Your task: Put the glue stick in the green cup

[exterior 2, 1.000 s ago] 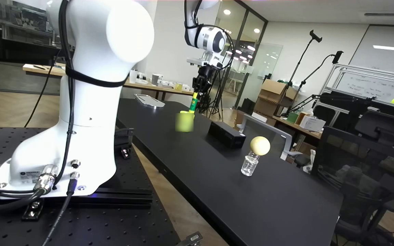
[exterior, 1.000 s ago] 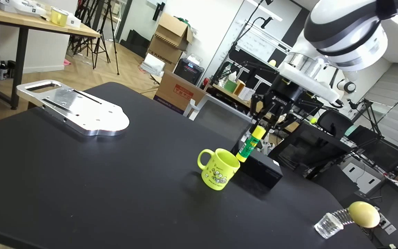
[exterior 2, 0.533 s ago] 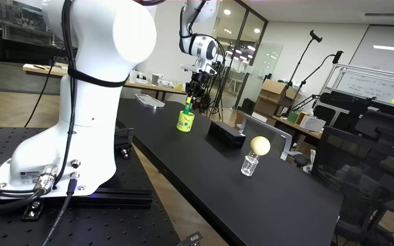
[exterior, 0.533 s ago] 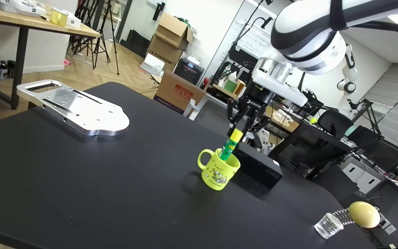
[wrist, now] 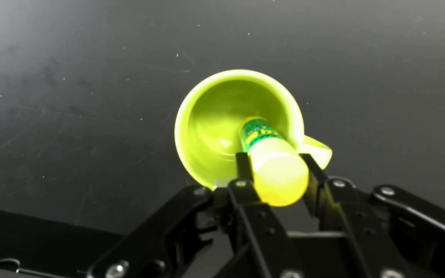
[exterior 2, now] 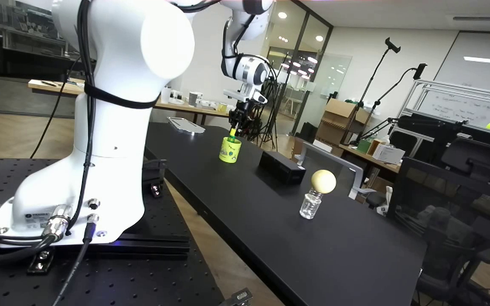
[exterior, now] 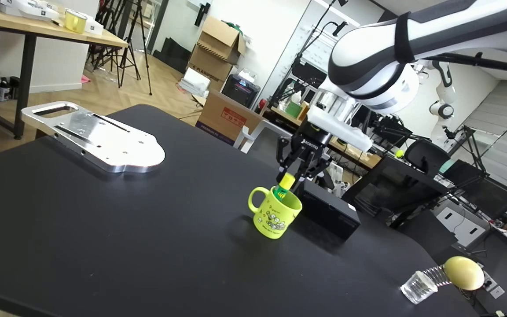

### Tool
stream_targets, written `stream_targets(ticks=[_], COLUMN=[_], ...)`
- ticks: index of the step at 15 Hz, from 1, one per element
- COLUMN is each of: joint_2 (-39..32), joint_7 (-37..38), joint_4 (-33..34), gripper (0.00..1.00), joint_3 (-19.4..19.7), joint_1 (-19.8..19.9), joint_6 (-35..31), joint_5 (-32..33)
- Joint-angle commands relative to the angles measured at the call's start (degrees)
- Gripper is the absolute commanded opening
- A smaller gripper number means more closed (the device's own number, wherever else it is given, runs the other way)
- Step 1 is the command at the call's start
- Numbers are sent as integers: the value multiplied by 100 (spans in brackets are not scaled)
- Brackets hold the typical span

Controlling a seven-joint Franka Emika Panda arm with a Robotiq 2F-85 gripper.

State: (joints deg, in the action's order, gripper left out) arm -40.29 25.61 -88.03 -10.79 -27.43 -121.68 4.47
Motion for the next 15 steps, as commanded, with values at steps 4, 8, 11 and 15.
stream_targets(ticks=[4, 8, 11, 15], joint_2=[-95, 116, 462, 434], joint_7=[-43, 14, 64, -13], joint_4=[51, 3, -151, 0], gripper=[9, 73, 92, 94], joint_3=[70, 78, 129, 121], joint_1=[-107, -72, -75, -62], joint_6=[-37, -27, -23, 107], joint_5=[-51, -93, -29, -17])
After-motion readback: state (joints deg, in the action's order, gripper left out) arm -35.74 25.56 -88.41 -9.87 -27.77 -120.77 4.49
